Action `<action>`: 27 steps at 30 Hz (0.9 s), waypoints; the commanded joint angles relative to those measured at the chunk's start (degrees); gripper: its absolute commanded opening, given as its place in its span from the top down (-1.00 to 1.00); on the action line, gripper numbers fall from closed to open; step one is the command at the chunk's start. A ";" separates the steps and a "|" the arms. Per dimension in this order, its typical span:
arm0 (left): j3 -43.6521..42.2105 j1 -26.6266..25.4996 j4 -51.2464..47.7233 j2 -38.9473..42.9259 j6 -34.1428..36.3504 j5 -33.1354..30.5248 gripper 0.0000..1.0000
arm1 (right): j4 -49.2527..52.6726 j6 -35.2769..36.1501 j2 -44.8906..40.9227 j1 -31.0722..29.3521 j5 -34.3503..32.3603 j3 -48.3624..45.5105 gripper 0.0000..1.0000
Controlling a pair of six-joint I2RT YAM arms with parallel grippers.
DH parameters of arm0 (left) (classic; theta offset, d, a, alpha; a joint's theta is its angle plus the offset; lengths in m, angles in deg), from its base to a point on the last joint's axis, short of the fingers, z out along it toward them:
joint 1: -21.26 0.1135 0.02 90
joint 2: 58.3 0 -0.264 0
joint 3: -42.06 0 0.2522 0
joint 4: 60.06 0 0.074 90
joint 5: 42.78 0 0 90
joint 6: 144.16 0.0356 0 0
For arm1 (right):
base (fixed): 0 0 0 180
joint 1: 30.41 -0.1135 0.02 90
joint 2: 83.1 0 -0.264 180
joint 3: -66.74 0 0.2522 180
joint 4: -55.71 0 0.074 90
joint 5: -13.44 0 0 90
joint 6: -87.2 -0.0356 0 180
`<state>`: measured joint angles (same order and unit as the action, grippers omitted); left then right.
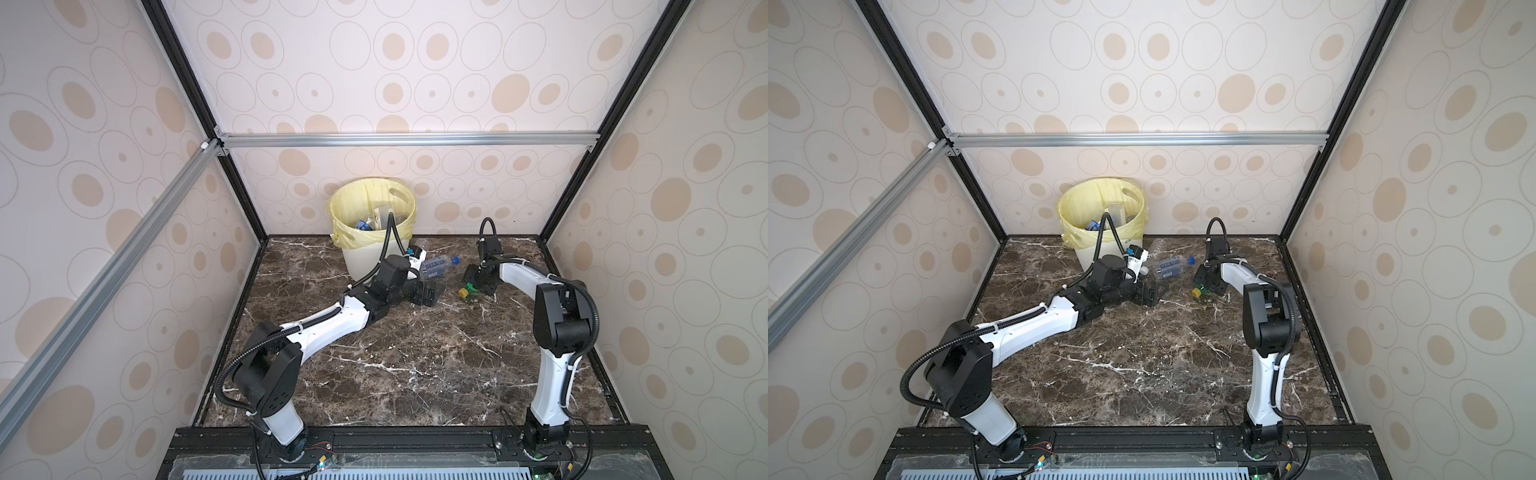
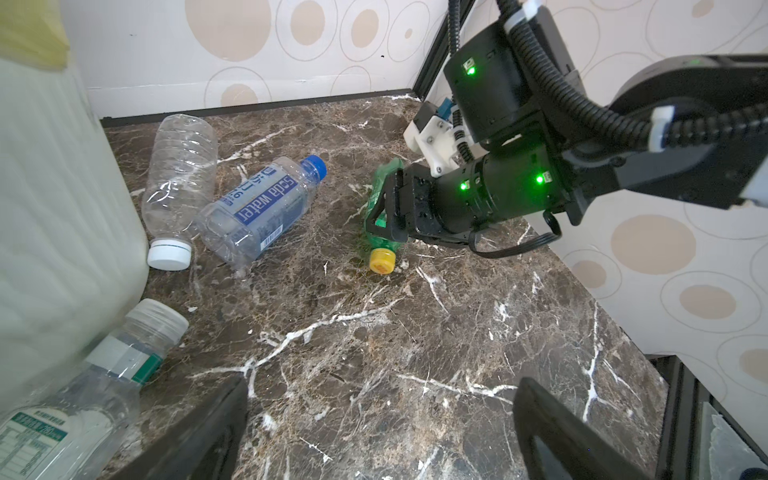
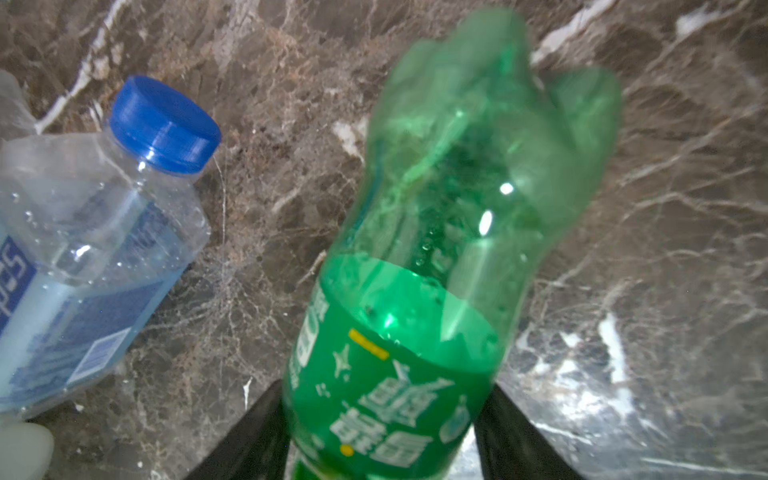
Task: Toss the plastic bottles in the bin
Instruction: 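Lower the right gripper onto the green Sprite bottle and close it, then lift the Sprite bottle with the right gripper toward the left gripper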
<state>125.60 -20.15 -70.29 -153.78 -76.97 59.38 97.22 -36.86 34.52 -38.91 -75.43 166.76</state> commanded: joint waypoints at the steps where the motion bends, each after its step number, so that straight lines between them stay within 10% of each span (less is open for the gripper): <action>1: 3.21 -0.10 -2.43 0.12 3.35 -1.70 -0.98 | 2.78 2.55 -0.77 0.14 2.09 -2.22 -0.18; 27: 0.23 2.04 -0.57 0.80 -1.03 -0.97 -0.98 | 4.73 10.56 -10.45 -10.95 5.14 -12.51 0.07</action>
<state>126.70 -19.12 -71.65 -153.78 -76.38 57.72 98.60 -28.77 25.73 -46.51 -70.69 155.51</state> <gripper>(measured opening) 0.991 0.536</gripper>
